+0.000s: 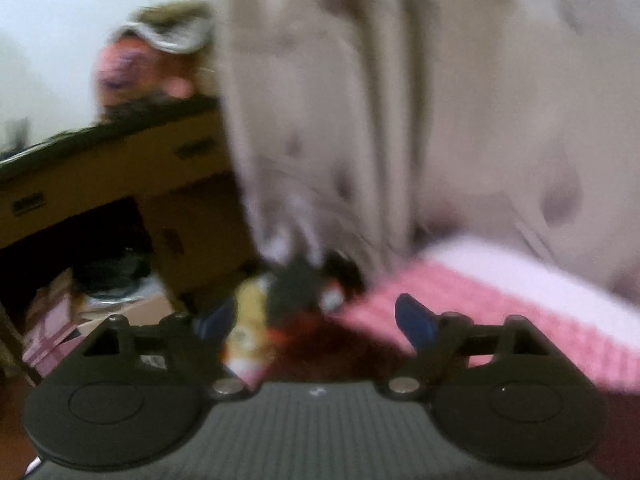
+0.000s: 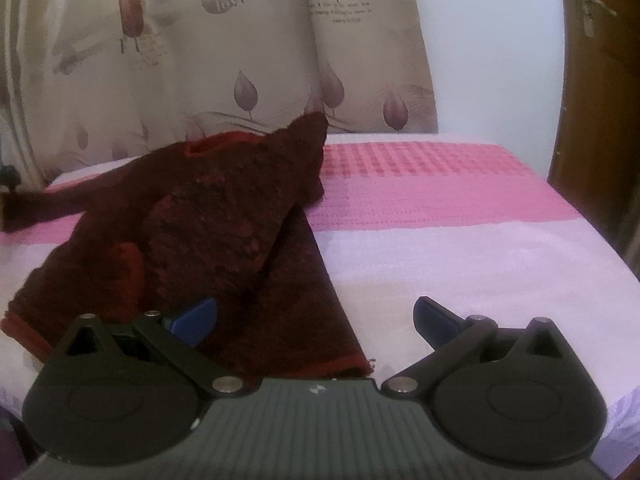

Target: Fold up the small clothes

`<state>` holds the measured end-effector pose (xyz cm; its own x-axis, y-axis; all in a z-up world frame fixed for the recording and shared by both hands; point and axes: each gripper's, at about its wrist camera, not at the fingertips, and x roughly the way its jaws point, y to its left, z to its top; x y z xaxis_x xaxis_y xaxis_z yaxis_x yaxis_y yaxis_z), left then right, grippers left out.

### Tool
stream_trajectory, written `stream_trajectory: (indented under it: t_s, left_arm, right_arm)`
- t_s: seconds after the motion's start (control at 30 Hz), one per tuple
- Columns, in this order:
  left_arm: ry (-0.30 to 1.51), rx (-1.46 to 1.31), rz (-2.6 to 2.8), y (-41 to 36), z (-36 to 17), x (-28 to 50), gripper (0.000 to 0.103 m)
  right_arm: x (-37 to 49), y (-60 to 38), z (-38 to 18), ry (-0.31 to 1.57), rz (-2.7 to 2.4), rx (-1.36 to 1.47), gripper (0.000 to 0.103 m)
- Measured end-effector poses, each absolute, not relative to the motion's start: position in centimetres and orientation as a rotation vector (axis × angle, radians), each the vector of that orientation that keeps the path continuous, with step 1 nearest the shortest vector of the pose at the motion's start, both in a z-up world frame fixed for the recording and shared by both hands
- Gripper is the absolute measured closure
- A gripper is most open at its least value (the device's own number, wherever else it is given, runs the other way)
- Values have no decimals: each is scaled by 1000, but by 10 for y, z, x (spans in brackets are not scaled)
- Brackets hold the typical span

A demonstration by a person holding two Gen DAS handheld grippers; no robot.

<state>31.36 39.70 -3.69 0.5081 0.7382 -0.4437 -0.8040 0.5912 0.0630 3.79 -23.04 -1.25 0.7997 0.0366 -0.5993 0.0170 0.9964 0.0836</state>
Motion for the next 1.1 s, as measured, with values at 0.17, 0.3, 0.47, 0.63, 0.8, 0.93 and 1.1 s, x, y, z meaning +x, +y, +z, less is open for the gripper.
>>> stream_trajectory:
  t_s: [0.17,0.3,0.47,0.63,0.8,0.93,1.1]
  left_arm:
    - [420,-233,808,375,-11,270,16]
    - [445,-235,671,304,-21,217,16]
    - [482,-342,500,232,-64,156,16]
    - [485,-290,460,185,-90,142,16]
    - [406,-205,477,166,-92,137,16]
    - [393,-148,450,159,-92,134,16]
    - [406,-120,447,153,-93,140,16]
  right_arm:
    - [31,-231,1,593,82,142,0]
    - [37,-226,7,587,166,197,0]
    - [47,-209,8,590,248,171,5]
    - [67,-189,8,609,291,106,8]
    - [94,-170,11,602,229,85,5]
    - [122,-166,0,643,190,77,15]
    - [138,-193,-14,695,236,82,86]
